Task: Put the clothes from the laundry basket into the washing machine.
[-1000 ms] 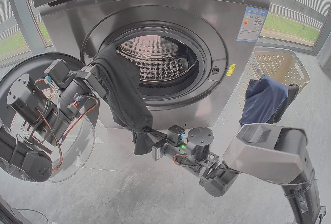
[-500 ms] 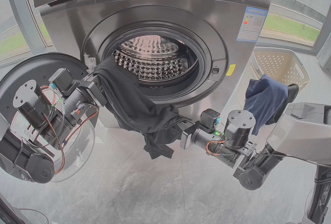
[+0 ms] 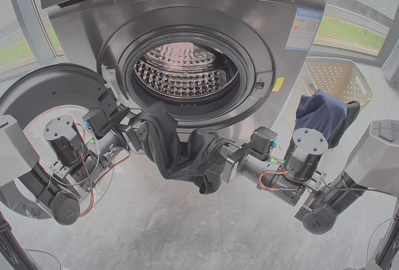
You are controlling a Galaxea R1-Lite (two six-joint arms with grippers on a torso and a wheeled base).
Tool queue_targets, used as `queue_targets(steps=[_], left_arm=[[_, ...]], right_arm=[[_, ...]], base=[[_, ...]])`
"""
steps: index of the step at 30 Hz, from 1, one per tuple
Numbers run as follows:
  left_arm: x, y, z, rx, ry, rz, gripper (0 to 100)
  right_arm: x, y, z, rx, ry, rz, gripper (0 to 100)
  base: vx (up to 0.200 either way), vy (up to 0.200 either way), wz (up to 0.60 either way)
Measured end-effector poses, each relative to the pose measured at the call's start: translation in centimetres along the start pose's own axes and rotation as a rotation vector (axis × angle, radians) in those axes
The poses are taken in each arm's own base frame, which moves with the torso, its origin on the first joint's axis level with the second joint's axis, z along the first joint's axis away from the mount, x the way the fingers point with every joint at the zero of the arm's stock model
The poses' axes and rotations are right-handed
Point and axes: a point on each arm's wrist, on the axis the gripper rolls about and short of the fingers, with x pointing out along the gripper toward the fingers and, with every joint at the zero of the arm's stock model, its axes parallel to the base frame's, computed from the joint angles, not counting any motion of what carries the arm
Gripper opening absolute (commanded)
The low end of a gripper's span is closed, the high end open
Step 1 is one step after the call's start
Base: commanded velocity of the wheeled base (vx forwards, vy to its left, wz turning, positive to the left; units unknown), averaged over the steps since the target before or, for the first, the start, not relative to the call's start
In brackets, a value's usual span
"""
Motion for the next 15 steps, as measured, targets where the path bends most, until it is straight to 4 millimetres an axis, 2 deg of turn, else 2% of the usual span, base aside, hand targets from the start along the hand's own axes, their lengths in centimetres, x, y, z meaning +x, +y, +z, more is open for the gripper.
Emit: queue_targets(steps=[8,15], left_arm=[[0.3,0.4,-2.0,0.0,0.066,0.018,100],[-0.7,0.6,-4.3,0.004,0.171,0.02,100]], right_arm=[[-0.8,0.1,0.4,0.036,0.067,-0.021,0],[-1.7,-1.4,0.6,0.036,0.087,-0.099,0]], base=[[0.0,0.0,0.0],[0.0,0.0,0.0]])
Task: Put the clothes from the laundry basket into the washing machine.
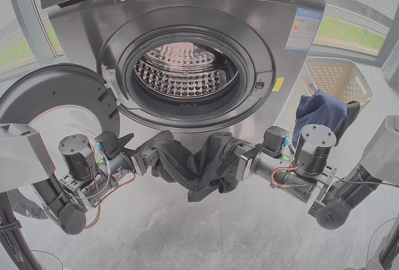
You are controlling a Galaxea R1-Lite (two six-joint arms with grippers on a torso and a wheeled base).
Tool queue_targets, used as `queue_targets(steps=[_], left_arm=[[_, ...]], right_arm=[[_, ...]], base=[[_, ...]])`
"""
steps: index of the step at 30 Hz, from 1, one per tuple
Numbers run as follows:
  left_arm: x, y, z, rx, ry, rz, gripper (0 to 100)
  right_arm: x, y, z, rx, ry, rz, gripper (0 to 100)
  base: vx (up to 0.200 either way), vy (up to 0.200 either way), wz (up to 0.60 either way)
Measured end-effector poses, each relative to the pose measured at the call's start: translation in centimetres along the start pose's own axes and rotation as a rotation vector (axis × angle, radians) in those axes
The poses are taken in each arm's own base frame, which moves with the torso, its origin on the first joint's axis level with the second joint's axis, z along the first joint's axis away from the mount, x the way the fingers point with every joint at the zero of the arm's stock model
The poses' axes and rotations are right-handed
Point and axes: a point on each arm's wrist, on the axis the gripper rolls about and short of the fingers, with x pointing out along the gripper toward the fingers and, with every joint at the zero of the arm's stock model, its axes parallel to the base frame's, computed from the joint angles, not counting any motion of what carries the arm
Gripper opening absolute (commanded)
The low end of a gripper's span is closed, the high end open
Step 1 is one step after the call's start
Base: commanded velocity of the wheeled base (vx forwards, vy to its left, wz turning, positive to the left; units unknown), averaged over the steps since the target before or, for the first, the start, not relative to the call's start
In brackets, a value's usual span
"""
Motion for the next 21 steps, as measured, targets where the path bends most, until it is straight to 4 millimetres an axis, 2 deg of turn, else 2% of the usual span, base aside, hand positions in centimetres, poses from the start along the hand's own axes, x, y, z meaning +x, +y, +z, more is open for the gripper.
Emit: queue_targets(steps=[10,21], left_arm=[[-2.7,-0.4,-2.9,0.085,0.174,-0.111,100],[-3.3,-0.2,-3.1,0.101,0.192,-0.1,100]], right_arm=[[0.3,-2.7,1.1,0.001,-0.03,-0.088,0],[0.2,-3.6,0.9,0.007,-0.004,-0.134,0]], base=[[0.0,0.0,0.0],[0.0,0.0,0.0]])
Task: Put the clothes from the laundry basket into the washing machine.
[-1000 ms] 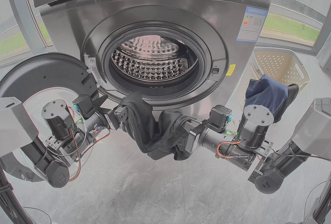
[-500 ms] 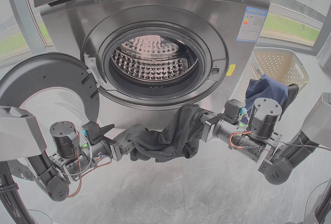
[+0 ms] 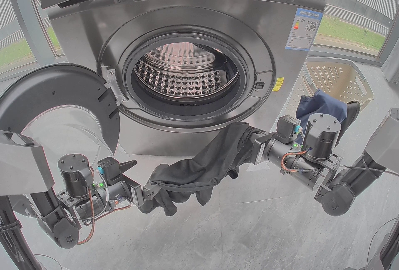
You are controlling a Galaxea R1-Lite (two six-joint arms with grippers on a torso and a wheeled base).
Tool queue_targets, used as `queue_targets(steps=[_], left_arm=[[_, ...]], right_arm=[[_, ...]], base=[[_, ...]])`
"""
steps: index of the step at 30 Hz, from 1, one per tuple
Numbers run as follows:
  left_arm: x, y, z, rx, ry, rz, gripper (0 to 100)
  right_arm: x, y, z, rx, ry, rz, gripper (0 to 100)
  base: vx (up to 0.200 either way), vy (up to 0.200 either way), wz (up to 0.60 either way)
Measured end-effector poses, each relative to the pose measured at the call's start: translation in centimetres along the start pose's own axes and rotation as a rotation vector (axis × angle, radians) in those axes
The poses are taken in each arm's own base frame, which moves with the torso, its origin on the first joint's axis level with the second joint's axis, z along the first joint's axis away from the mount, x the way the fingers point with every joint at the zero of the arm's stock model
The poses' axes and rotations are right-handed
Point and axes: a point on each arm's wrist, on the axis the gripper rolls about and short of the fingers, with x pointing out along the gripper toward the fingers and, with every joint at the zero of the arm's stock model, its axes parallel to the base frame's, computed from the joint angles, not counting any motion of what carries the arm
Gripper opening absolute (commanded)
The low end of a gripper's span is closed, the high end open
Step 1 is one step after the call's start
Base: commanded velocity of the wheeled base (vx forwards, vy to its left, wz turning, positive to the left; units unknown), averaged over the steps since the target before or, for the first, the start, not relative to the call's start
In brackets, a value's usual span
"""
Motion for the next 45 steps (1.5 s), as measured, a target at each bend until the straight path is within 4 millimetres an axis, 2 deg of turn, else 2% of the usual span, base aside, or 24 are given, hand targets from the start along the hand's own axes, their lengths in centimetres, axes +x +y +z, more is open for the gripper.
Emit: queue_targets(steps=[11,15,20,29,37,45], left_arm=[[-1.3,-0.9,-1.5,0.046,0.081,-0.045,100],[-1.7,-1.1,-1.9,0.044,0.108,-0.079,100],[-1.7,-1.2,-2.0,0.046,0.111,-0.084,100],[-0.6,-2.2,-0.5,0.068,0.029,-0.121,100],[1.3,-3.9,1.1,0.092,-0.061,-0.18,100],[3.3,-4.1,1.8,0.097,-0.109,-0.185,100]], right_arm=[[0.2,-2.8,0.6,0.014,-0.021,-0.112,0],[0.2,-3.0,0.7,0.015,-0.025,-0.12,0],[-0.1,-1.6,0.2,0.013,-0.005,-0.079,0],[-0.4,3.4,0.3,0.01,-0.007,0.075,0],[-0.1,4.8,1.4,0.016,-0.058,0.121,0],[0.0,6.2,1.6,0.019,-0.071,0.165,0]], base=[[0.0,0.0,0.0],[0.0,0.0,0.0],[0.0,0.0,0.0],[0.0,0.0,0.0],[0.0,0.0,0.0],[0.0,0.0,0.0]])
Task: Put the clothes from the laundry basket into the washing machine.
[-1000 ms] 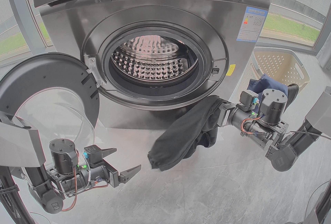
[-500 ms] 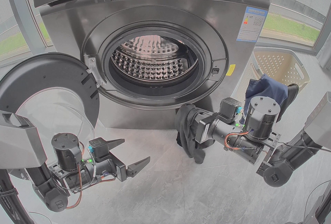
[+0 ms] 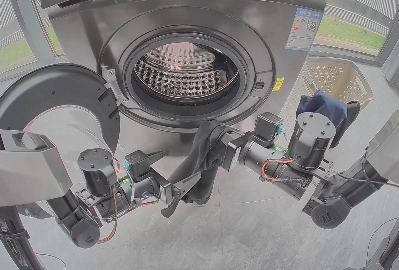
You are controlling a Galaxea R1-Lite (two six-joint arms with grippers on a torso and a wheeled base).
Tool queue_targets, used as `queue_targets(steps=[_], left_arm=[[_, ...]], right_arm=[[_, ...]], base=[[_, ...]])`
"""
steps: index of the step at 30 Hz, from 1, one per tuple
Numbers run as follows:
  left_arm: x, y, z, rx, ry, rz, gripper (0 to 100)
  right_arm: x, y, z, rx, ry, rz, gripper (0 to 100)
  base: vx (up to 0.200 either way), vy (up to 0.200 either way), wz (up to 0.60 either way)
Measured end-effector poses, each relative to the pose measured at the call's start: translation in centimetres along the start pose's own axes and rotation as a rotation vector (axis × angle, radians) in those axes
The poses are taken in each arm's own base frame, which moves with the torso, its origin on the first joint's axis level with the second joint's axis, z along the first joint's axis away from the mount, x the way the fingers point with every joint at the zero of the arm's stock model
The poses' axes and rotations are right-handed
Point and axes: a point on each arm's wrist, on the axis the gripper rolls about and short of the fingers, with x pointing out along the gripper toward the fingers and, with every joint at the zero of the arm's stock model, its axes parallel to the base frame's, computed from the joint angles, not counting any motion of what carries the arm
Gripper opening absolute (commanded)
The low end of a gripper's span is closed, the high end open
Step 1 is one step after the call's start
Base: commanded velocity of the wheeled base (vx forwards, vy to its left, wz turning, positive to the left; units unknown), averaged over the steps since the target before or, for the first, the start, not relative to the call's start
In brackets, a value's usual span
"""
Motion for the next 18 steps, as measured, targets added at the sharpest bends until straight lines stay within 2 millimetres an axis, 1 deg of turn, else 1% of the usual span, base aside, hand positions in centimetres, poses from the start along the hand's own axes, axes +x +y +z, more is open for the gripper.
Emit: queue_targets(steps=[5,13,18], left_arm=[[0.9,0.3,-0.3,0.006,-0.005,0.004,100],[1.9,0.7,-1.4,0.003,0.021,0.017,100],[3.3,1.0,-1.7,0.007,0.005,0.036,100]], right_arm=[[0.1,0.6,0.2,0.002,-0.009,0.017,0],[0.4,1.1,0.6,0.005,-0.03,0.032,0],[0.4,1.2,0.6,0.006,-0.032,0.035,0]], base=[[0.0,0.0,0.0],[0.0,0.0,0.0],[0.0,0.0,0.0]])
